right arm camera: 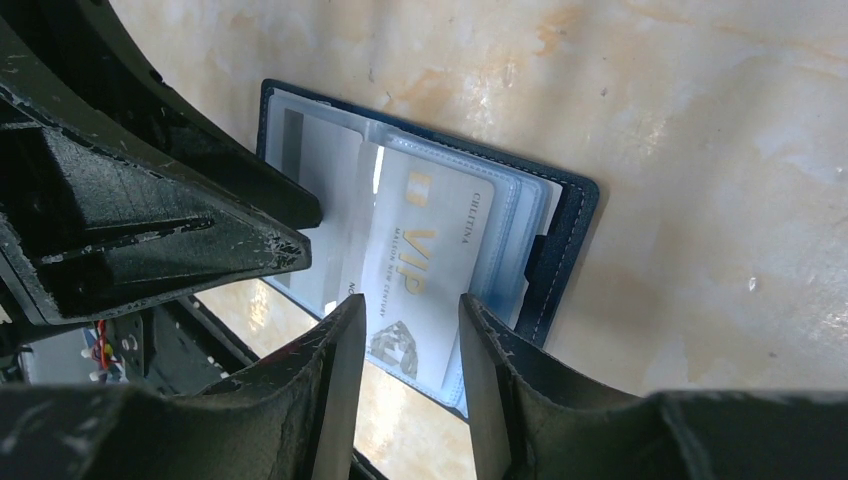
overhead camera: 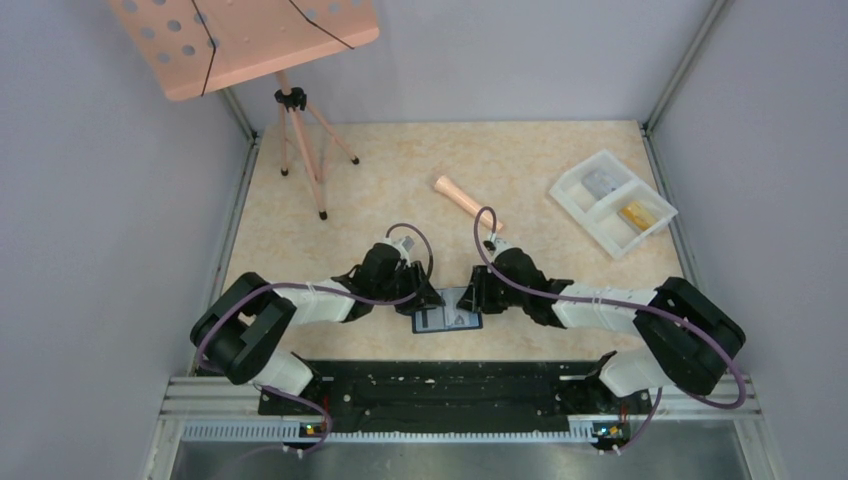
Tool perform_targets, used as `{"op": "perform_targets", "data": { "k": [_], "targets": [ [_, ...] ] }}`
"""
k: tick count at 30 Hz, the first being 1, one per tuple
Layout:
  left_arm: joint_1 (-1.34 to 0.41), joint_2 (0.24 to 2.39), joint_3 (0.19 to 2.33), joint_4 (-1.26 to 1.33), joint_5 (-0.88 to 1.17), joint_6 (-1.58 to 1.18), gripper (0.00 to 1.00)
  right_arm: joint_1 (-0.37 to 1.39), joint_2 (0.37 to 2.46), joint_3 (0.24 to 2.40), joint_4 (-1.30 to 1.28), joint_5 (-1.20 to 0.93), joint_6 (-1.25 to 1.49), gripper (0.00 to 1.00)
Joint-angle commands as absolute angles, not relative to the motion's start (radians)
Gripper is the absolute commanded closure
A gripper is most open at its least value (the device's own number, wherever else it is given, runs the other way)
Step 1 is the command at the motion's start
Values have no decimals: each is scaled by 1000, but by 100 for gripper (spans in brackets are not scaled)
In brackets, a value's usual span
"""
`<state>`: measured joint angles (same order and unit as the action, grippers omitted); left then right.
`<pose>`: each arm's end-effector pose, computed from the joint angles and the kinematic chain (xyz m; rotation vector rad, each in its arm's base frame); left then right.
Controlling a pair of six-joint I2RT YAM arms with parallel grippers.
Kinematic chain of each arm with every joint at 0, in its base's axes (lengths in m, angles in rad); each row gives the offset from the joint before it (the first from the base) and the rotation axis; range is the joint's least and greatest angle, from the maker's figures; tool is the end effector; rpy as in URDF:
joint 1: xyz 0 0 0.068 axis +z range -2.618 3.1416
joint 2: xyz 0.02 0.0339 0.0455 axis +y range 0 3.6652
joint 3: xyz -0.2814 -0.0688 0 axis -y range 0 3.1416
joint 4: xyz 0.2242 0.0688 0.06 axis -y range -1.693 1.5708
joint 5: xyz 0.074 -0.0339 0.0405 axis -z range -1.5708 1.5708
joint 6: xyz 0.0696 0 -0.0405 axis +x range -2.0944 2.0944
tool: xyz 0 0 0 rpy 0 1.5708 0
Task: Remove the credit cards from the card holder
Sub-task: Remove the credit card from the card holder.
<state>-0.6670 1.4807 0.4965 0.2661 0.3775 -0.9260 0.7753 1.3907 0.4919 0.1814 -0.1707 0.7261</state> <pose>0.1988 -0.1892 0.1490 -0.1100 2.5596 -1.1697 0.1800 0.1929 0.1585 -0.1569 2.4682 0.9210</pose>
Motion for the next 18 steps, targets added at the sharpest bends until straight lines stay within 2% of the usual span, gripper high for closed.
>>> {"op": "perform_targets", "data": {
  "k": [1,6,14,16,18],
  "targets": [
    [-679,1503,487,326,378,-927,60,767,1414,464,208,-175,746,63],
    [-688,1506,489,339,382,-930,60,767,1416,448,216,-169,756,68],
    [-692,1536,488,385,420,-949,63,767,1416,442,213,-161,759,70],
    [-692,1539,492,386,429,-955,66,766,1415,441,214,-160,759,70],
    [-692,1536,491,388,439,-962,73,767,1413,439,211,-156,761,70]
  ]
}}
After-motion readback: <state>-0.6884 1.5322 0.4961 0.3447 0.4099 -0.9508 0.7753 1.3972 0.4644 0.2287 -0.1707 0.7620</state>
